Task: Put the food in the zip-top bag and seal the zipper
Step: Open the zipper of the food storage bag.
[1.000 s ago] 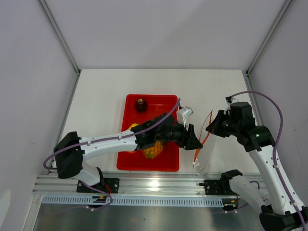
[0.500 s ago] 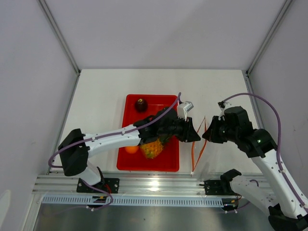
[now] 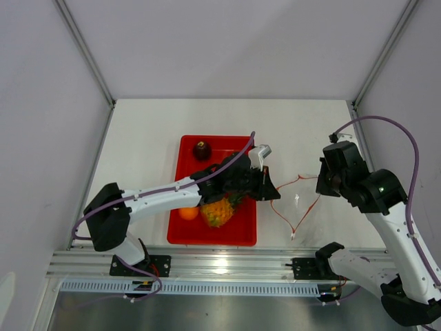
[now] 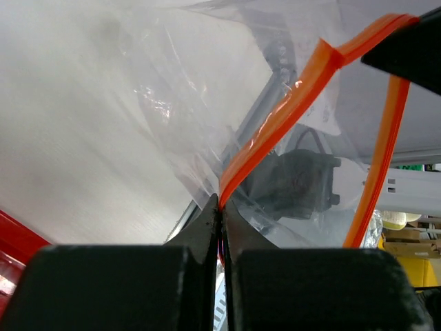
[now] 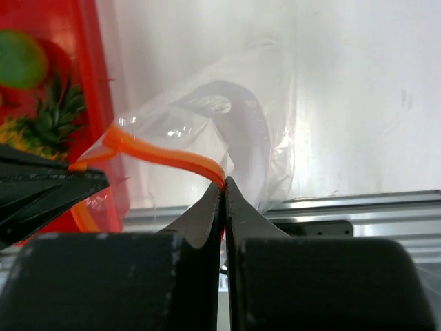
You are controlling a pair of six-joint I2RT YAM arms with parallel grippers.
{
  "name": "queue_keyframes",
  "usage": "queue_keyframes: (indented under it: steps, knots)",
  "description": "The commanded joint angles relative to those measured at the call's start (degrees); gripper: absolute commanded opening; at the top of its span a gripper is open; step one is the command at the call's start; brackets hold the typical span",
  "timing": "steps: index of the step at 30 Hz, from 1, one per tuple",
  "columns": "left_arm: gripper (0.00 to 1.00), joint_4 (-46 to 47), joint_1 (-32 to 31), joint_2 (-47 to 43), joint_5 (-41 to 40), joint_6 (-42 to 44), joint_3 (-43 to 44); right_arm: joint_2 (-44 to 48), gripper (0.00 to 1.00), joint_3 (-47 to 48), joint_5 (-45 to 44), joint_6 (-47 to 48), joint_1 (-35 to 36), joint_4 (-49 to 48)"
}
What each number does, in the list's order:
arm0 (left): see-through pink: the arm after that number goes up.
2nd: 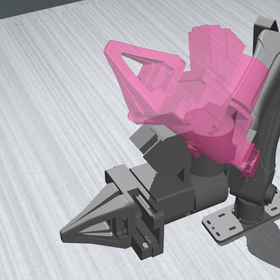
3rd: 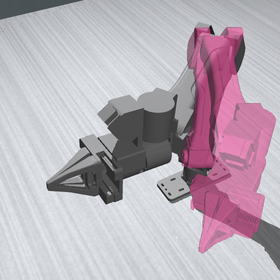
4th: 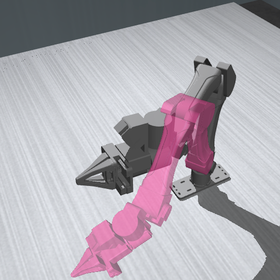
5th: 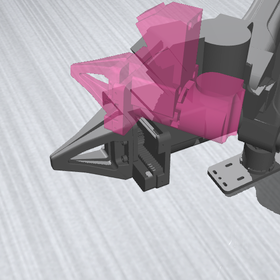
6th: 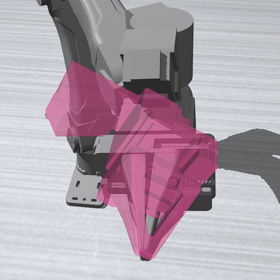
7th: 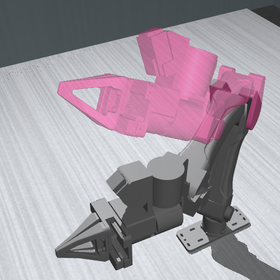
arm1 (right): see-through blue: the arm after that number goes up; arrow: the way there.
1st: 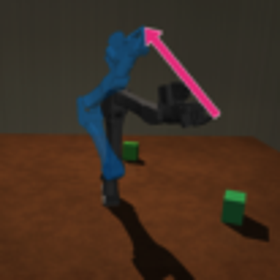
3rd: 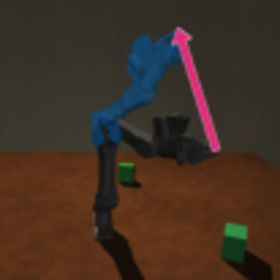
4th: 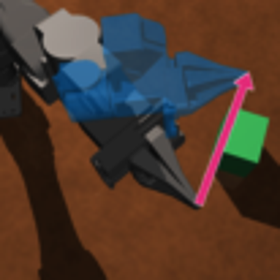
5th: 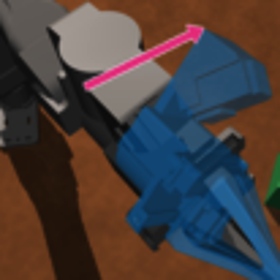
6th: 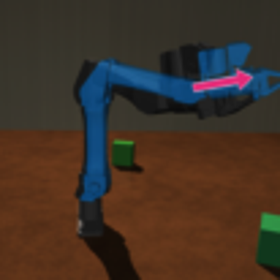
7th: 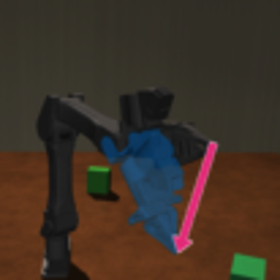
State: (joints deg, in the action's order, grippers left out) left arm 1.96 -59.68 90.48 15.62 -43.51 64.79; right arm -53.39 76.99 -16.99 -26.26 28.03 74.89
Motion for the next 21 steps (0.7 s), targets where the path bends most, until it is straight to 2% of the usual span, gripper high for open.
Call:
queue_keyframes:
  steps: [1, 7, 8, 11, 16, 21]
  knots:
    - [0.01, -0.3, 0.9, 0.7, 0.2, 0.5, 0.8, -1.4, 0.00, 4.0, -9.3, 1.4, 0.1, 5.3]
    - [0.01, 0.9, 1.2, 2.8, 1.9, 1.7, 2.3, -1.9, 0.00, 3.1, -5.2, 1.9, 0.1, 3.0]
    - [0.07, 0.8, 1.2, 2.9, 1.9, 2.3, 3.2, -1.9, 0.00, 2.6, -3.7, 1.9, 0.1, 2.5]
    - [0.17, 2.1, 1.5, 3.5, 2.7, 2.6, 3.4, -1.5, 0.00, -0.2, -0.3, 1.7, 0.1, 0.3]
    - [0.25, 5.1, 2.3, 4.6, 5.6, 2.8, 2.6, 0.0, 0.00, -4.6, 1.7, 0.9, 0.1, -2.1]
    - [0.39, 8.7, 2.9, 4.7, 7.5, 2.9, 1.0, 0.0, 0.00, -6.1, 2.8, 0.6, 0.1, -2.8]
